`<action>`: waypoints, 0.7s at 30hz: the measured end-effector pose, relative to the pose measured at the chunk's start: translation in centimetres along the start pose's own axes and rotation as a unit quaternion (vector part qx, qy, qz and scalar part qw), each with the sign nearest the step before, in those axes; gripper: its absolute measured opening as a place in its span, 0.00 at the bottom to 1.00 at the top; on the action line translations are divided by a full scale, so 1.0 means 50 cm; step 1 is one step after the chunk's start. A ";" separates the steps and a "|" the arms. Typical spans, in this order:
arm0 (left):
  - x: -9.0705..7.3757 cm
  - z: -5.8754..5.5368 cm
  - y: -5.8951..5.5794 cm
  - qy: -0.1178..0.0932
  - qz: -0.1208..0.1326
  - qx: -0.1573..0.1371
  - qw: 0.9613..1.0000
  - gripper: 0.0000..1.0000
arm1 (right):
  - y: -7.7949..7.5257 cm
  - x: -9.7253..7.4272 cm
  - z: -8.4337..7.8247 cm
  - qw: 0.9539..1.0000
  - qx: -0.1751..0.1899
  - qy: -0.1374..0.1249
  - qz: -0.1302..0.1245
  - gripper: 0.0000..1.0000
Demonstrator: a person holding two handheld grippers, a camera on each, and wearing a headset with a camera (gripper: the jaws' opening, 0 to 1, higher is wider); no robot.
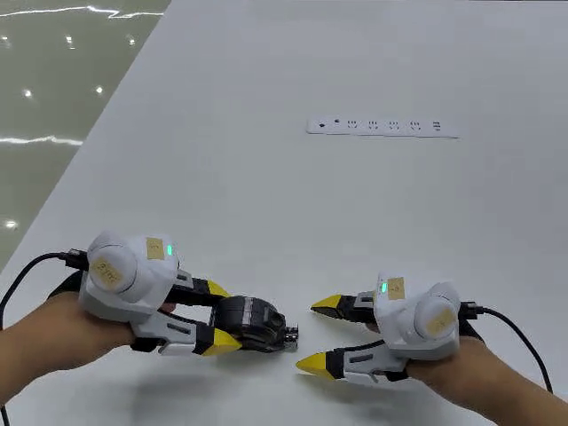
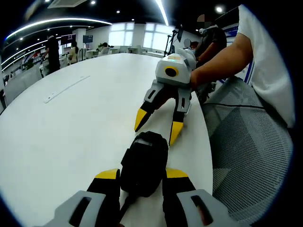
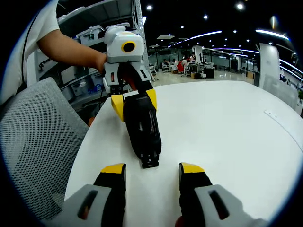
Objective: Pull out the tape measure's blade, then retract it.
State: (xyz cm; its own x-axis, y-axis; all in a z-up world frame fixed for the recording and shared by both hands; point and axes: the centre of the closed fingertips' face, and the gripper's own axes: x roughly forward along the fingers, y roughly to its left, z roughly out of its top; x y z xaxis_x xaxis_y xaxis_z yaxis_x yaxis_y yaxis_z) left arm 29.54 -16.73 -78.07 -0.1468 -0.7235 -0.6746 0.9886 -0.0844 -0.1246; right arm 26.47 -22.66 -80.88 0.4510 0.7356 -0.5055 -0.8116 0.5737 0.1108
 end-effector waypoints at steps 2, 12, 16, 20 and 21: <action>0.000 0.001 -0.001 0.000 0.000 0.000 1.000 0.32 | 0.000 0.004 0.002 1.000 -0.004 -0.001 0.001 0.41; 0.000 0.002 -0.003 0.006 -0.001 0.005 1.000 0.32 | 0.008 0.028 0.003 1.000 -0.014 0.001 0.018 0.29; 0.000 0.002 -0.003 0.006 -0.001 0.006 1.000 0.32 | 0.007 0.030 0.003 1.000 -0.013 0.000 0.020 0.27; 0.000 0.002 -0.004 0.007 -0.001 0.008 1.000 0.31 | 0.004 0.032 0.004 1.000 -0.020 -0.002 0.019 0.23; 0.000 0.002 -0.004 0.008 -0.001 0.009 1.000 0.31 | 0.004 0.032 0.005 1.000 -0.022 -0.002 0.020 0.22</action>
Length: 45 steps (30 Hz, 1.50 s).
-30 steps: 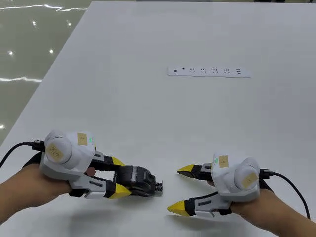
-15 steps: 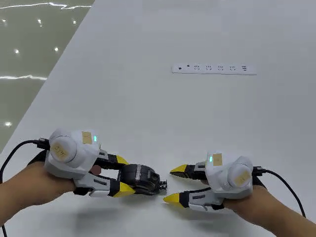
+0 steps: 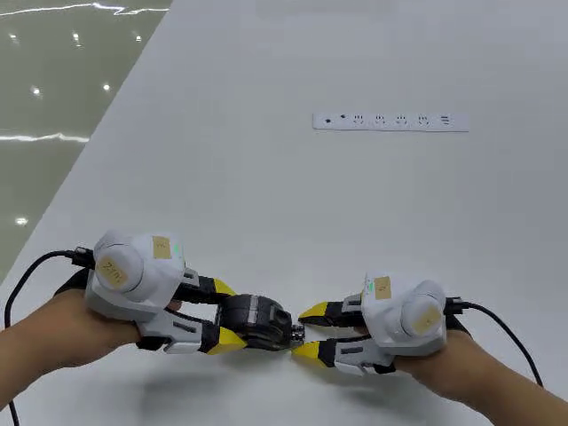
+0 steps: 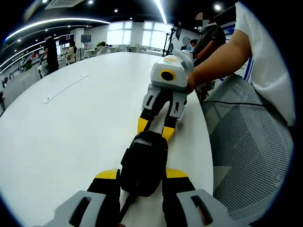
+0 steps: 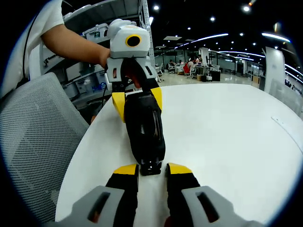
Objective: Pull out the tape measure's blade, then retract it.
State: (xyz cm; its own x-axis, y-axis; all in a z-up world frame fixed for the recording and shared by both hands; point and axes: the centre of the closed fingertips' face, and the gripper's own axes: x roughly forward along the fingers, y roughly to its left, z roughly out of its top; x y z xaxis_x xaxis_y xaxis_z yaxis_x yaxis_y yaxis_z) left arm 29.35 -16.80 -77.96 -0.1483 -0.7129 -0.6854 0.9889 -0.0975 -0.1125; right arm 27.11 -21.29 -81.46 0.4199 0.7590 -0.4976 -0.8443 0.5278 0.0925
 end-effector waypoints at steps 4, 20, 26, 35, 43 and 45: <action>0.000 0.000 0.000 0.001 0.001 0.002 1.000 0.31 | 0.000 0.002 -0.001 1.000 -0.012 0.000 0.005 0.16; 0.001 0.000 0.000 0.005 0.002 0.010 1.000 0.31 | 0.003 0.010 0.000 1.000 -0.018 0.004 0.005 0.14; 0.002 0.000 0.000 0.010 0.001 0.012 1.000 0.31 | 0.006 0.012 0.000 0.999 -0.031 0.018 0.014 0.14; 0.002 -0.002 0.000 0.012 0.005 0.019 1.000 0.30 | 0.010 0.011 -0.001 0.998 -0.047 0.020 0.032 0.12; 0.002 -0.003 0.000 0.013 0.004 0.027 1.000 0.29 | 0.010 0.010 -0.002 0.998 -0.047 0.022 0.028 0.11; 0.001 -0.003 0.000 0.013 0.004 0.028 1.000 0.29 | 0.010 0.010 -0.002 0.998 -0.047 0.024 0.027 0.11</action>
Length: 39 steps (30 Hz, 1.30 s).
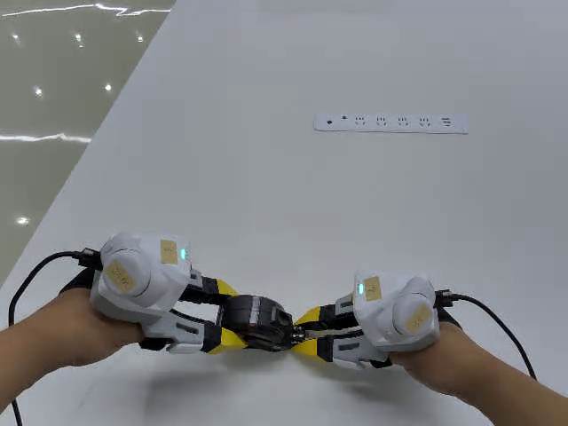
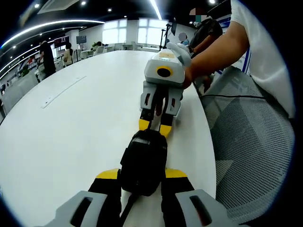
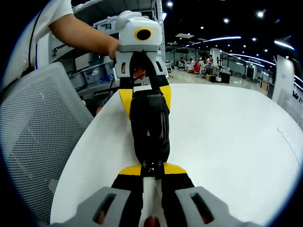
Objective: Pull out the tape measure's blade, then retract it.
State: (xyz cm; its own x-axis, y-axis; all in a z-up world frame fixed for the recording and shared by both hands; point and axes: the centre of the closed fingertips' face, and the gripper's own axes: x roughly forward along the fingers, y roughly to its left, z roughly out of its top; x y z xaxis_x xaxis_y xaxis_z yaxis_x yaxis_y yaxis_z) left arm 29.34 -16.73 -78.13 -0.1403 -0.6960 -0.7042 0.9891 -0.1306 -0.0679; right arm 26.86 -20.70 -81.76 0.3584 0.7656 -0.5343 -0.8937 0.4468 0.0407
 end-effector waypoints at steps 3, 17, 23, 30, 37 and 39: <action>0.000 0.000 0.000 0.001 0.001 0.001 1.000 0.29 | -0.001 -0.001 -0.001 1.000 0.000 0.002 -0.002 0.11; 0.002 0.000 0.001 0.007 -0.002 0.004 1.000 0.28 | 0.001 -0.024 -0.015 1.000 0.002 0.011 -0.005 0.11; 0.002 -0.002 0.002 0.007 -0.001 0.007 1.000 0.28 | -0.004 -0.051 -0.026 1.000 -0.007 0.019 -0.007 0.11; 0.002 -0.002 0.002 0.008 0.000 0.008 1.000 0.28 | -0.004 -0.086 -0.042 1.000 -0.004 0.025 -0.013 0.11; 0.001 -0.003 0.002 0.009 0.001 0.004 1.000 0.28 | -0.008 -0.129 -0.057 0.999 -0.002 0.033 -0.022 0.11; 0.001 -0.002 0.002 0.009 0.001 0.004 1.000 0.28 | -0.010 -0.145 -0.063 0.999 -0.002 0.036 -0.025 0.11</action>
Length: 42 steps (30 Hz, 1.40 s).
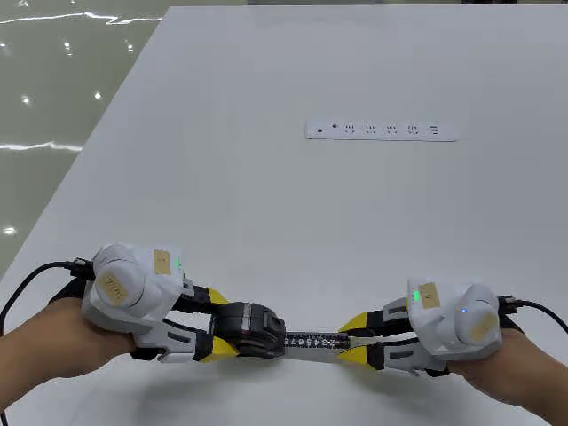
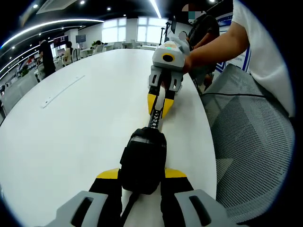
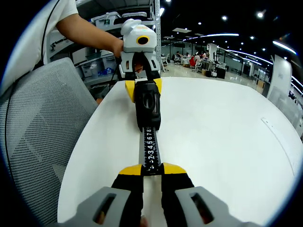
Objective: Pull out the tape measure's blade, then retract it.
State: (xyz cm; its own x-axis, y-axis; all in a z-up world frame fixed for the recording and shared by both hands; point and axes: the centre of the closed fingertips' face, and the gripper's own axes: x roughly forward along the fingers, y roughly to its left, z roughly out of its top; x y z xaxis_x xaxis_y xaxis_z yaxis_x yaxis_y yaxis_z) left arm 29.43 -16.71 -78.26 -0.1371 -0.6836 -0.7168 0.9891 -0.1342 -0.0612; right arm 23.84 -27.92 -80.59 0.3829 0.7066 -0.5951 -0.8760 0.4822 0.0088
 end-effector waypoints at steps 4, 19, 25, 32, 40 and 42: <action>0.001 0.001 0.000 0.002 -0.001 0.000 1.000 0.28 | -0.002 -0.028 -0.020 1.000 0.006 0.008 -0.003 0.11; 0.002 0.002 0.000 0.006 -0.003 0.003 1.000 0.28 | -0.006 -0.121 -0.086 0.999 0.032 0.031 -0.025 0.11; 0.002 0.002 0.000 0.006 -0.005 0.003 1.000 0.28 | -0.006 -0.153 -0.107 0.998 0.039 0.039 -0.035 0.11; 0.002 0.002 -0.002 0.011 -0.005 0.004 1.000 0.28 | -0.007 -0.174 -0.127 0.997 0.050 0.044 -0.040 0.11; 0.002 0.003 0.000 0.011 -0.005 0.004 1.000 0.28 | -0.011 -0.190 -0.127 0.997 0.048 0.048 -0.039 0.11; 0.002 0.003 0.000 0.011 -0.005 0.004 1.000 0.28 | -0.012 -0.194 -0.128 0.997 0.048 0.049 -0.040 0.11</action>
State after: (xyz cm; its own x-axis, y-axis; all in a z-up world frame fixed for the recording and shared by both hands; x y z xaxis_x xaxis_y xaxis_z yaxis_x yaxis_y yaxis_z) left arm 29.41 -16.90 -78.25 -0.1458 -0.6659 -0.7316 0.9872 -0.1462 -0.0637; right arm 18.79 -38.36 -79.95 0.4149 0.6123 -0.6730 -0.8103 0.5850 0.0327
